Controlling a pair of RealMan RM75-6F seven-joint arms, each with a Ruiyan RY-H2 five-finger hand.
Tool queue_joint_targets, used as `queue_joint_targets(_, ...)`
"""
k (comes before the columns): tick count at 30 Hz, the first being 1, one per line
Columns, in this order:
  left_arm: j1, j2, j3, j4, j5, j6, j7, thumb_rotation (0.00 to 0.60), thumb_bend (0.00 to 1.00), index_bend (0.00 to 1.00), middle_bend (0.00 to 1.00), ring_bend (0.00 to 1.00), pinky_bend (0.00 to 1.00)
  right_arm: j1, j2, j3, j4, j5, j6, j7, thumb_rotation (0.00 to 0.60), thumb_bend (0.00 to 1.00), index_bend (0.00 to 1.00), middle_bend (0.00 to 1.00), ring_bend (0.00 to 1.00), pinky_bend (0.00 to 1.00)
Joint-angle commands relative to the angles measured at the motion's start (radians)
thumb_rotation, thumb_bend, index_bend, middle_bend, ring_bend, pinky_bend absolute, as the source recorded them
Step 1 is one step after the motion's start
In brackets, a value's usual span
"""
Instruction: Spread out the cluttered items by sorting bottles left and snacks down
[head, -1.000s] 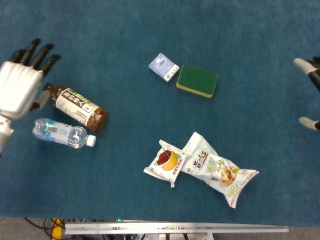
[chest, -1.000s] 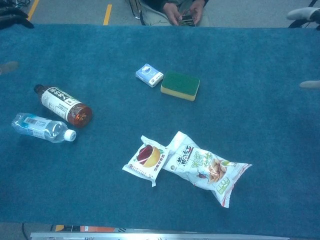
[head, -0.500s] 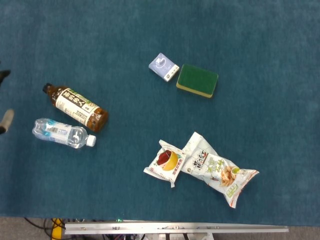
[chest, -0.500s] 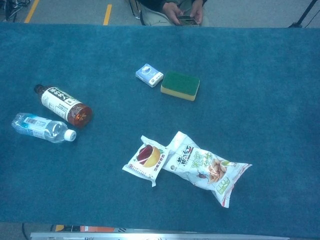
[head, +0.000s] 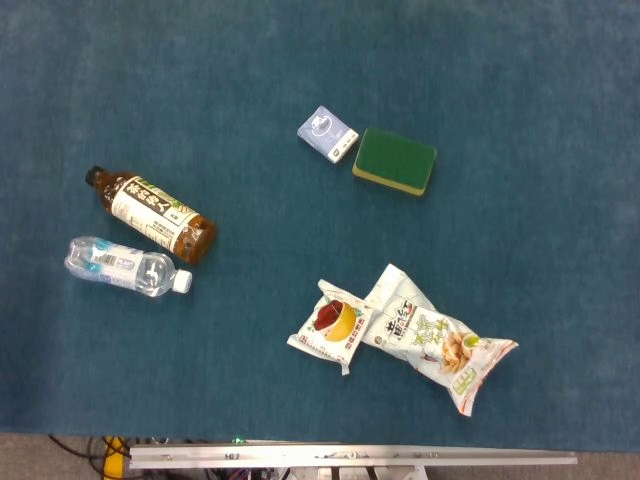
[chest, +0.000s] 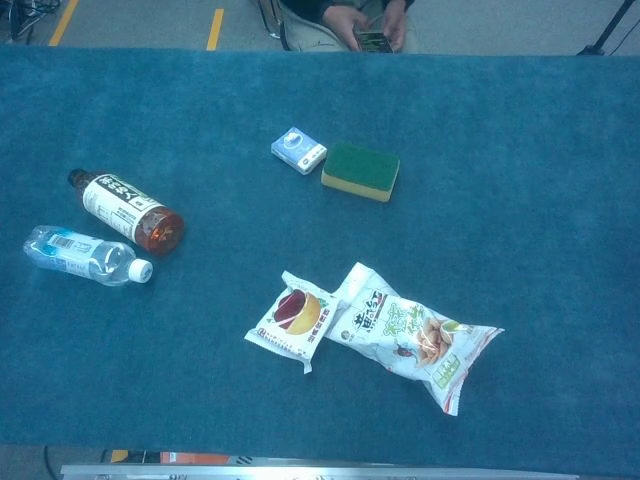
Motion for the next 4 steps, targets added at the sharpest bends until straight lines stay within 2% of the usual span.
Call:
queue_joint_targets(1, 0.006, -0.002, -0.006, -0.002, 0.003, -0.001, -0.003, 0.600, 0.30, 0.16, 0.12, 0.05, 0.23, -0.001, -0.002, 0.002, 0.002, -0.005, -0.004, 0.001, 0.600, 0.11, 0.00, 0.23, 0.10, 0.17)
queue_joint_targets(4, 0.013, -0.003, -0.011, -0.002, 0.009, -0.002, -0.001, 0.600, 0.30, 0.16, 0.12, 0.05, 0.23, -0.004, 0.000, 0.006, 0.001, -0.009, -0.003, 0.002, 0.600, 0.11, 0.00, 0.23, 0.10, 0.17)
